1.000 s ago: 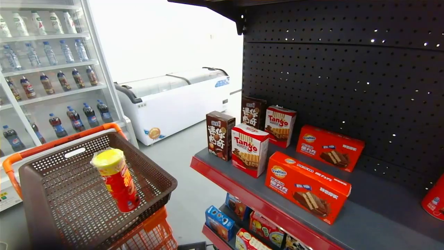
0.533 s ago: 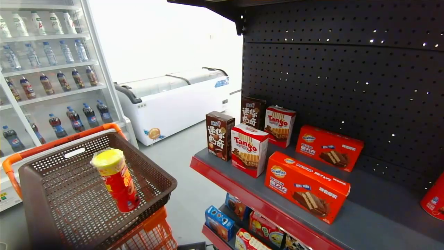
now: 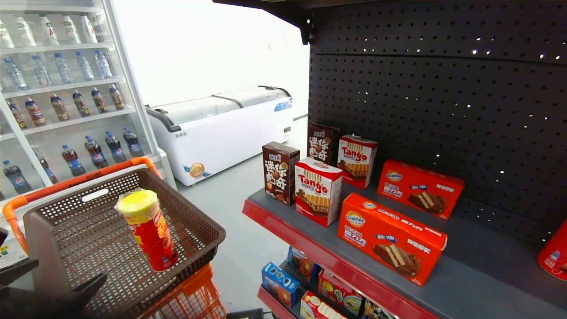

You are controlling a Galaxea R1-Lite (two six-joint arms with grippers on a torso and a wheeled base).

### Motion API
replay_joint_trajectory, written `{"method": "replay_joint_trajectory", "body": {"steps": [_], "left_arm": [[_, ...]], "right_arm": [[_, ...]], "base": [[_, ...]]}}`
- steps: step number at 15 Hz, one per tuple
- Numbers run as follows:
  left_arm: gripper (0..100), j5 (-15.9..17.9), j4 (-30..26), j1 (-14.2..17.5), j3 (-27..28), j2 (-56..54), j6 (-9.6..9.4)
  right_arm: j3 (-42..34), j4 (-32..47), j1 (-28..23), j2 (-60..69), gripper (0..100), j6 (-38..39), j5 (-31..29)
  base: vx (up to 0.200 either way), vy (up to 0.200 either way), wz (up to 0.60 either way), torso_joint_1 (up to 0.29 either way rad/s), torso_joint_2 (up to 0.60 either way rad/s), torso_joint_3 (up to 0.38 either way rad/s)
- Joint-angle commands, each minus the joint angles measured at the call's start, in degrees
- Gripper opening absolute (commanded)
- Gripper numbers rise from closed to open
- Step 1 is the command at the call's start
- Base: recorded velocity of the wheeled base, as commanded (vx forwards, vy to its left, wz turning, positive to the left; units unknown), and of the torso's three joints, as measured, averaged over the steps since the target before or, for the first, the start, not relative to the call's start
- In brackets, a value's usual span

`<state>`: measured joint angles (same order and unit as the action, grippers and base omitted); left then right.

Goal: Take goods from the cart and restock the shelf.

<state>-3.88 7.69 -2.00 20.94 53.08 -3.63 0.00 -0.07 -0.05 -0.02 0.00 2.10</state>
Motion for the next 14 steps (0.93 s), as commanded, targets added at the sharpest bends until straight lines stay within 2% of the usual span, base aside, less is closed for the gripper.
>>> {"method": "replay_joint_trajectory", "body": {"steps": [1,2,3,4,7,10,14], "left_arm": [[100,-0.34,9.36,0.24,0.59,15.21,2.23],[100,-0.52,11.29,0.77,0.77,16.88,2.14],[100,-0.69,14.37,3.32,1.73,21.01,1.08],[100,-0.69,15.07,3.58,2.44,23.30,0.73],[100,-2.54,18.76,3.84,4.90,32.88,1.44],[100,-2.80,29.66,3.84,5.86,43.34,1.61],[100,-2.63,49.35,3.49,5.95,56.96,1.52]], "right_arm": [[0.00,-0.01,0.05,0.02,100,0.00,0.01],[0.00,-0.01,0.05,0.02,100,0.00,0.01],[0.00,-0.01,0.05,0.02,100,0.00,0.01],[0.00,-0.01,0.05,0.02,100,0.00,0.01],[0.00,-0.01,0.05,0.02,100,0.00,0.01],[0.00,-0.01,0.05,0.02,100,0.00,0.01],[0.00,-0.01,0.05,0.02,100,0.00,0.01]], "base": [[0.000,0.000,0.00,0.000,0.00,0.000],[0.000,0.000,0.00,0.000,0.00,0.000],[0.000,0.000,0.00,0.000,0.00,0.000],[0.000,0.000,0.00,0.000,0.00,0.000],[0.000,0.000,0.00,0.000,0.00,0.000],[0.000,0.000,0.00,0.000,0.00,0.000],[0.000,0.000,0.00,0.000,0.00,0.000]]}}
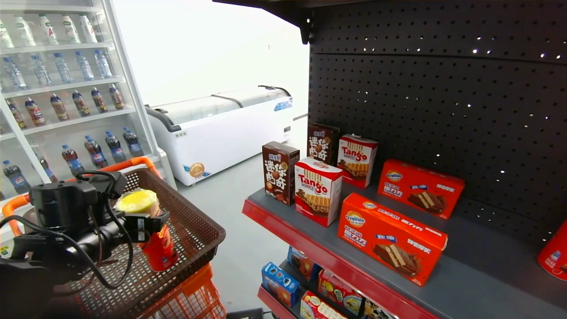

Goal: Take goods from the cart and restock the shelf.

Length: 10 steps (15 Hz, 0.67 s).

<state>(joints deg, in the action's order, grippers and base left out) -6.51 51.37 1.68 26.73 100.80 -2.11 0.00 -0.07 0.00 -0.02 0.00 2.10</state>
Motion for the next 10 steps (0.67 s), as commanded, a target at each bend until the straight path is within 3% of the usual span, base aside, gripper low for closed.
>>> {"method": "replay_joint_trajectory", "body": {"steps": [1,6,10], "left_arm": [[100,-0.17,9.89,-0.28,-0.02,11.96,-0.09],[100,-1.93,20.61,-0.36,-0.45,19.78,-0.18],[100,-2.72,22.63,-0.54,-0.81,21.80,-0.09]], "right_arm": [[0.00,-0.01,0.00,0.02,100,0.00,0.01],[0.00,-0.01,0.00,0.02,100,0.00,0.01],[0.00,-0.01,0.00,0.02,100,0.00,0.01]], "base": [[0.000,0.000,0.00,0.000,0.00,0.000],[0.000,0.000,0.00,0.000,0.00,0.000],[0.000,0.000,0.00,0.000,0.00,0.000]]}}
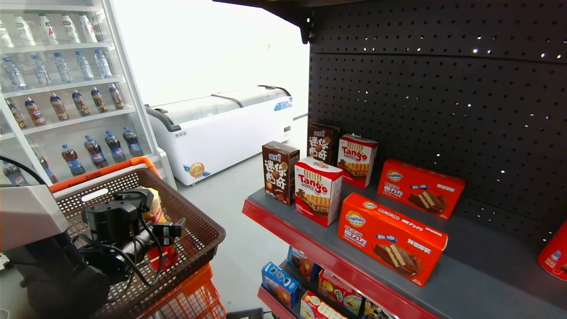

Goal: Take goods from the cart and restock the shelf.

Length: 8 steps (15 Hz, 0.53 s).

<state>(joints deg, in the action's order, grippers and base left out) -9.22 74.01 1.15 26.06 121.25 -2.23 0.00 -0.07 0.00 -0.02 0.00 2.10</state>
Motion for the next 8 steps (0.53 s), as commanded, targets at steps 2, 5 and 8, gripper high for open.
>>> {"method": "replay_joint_trajectory", "body": {"steps": [2,5,8], "left_arm": [[100,-0.01,0.26,0.08,-0.93,1.45,0.12],[100,-0.01,1.23,0.17,-1.01,2.33,0.65],[0,-0.01,2.28,0.26,-1.28,2.24,0.91]], "right_arm": [[0.00,-0.01,0.00,0.02,100,0.00,0.01],[0.00,-0.01,0.00,0.02,100,0.00,0.10],[0.00,-0.01,0.00,0.02,100,0.00,0.01]], "base": [[0.000,0.000,0.00,0.000,0.00,0.000],[0.000,0.000,0.00,0.000,0.00,0.000],[0.000,0.000,0.00,0.000,0.00,0.000]]}}
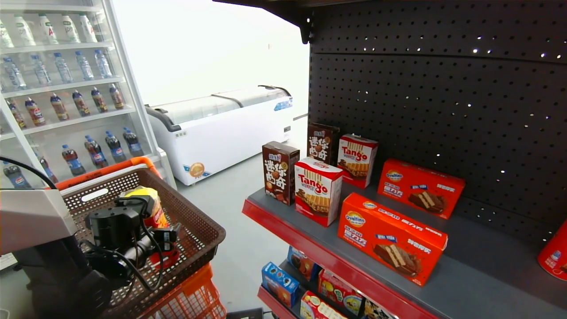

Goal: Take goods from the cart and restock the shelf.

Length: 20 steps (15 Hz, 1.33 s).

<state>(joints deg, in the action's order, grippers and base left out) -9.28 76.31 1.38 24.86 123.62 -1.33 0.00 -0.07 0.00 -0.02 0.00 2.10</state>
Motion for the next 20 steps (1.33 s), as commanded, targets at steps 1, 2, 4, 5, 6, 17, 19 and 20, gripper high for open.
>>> {"method": "replay_joint_trajectory", "body": {"steps": [1,2,4,5,6,17,19,20], "left_arm": [[0,-0.57,-0.29,-0.06,-0.25,-0.14,-0.08],[0,-1.97,-0.46,-0.32,-0.77,-0.23,-0.25],[0,-2.15,-2.05,-1.73,-0.42,-2.60,-0.43],[0,-1.97,-3.98,-2.87,0.28,-4.97,-0.17],[0,-1.09,-7.14,-4.19,1.86,-8.40,-0.17],[0,18.42,-40.98,-12.89,22.08,-29.14,-2.36],[0,18.59,-40.28,-14.30,21.55,-30.37,-2.98],[0,18.59,-40.45,-14.74,21.37,-30.55,-3.86]], "right_arm": [[0.00,-0.01,0.00,0.02,100,0.00,0.01],[0.00,-0.01,0.00,0.02,100,0.00,0.01],[0.00,-0.01,0.00,0.02,100,0.00,0.01],[0.00,-0.01,0.00,0.02,100,0.00,0.01],[0.00,-0.01,0.00,0.02,100,0.00,0.01],[0.00,-0.01,0.00,0.02,100,0.00,0.10],[0.00,-0.01,0.00,0.02,100,0.00,0.01],[0.00,-0.01,0.00,0.02,100,0.00,0.01]], "base": [[0.000,0.000,0.00,0.000,0.00,0.000],[0.000,0.000,0.00,0.000,0.00,0.000],[0.000,0.000,0.00,0.000,0.00,0.000],[0.000,0.000,0.00,0.000,0.00,0.000],[0.000,0.000,0.00,0.000,0.00,0.000],[0.000,0.000,0.00,0.000,0.00,0.000],[0.000,0.000,0.00,0.000,0.00,0.000],[0.000,0.000,0.00,0.000,0.00,0.000]]}}
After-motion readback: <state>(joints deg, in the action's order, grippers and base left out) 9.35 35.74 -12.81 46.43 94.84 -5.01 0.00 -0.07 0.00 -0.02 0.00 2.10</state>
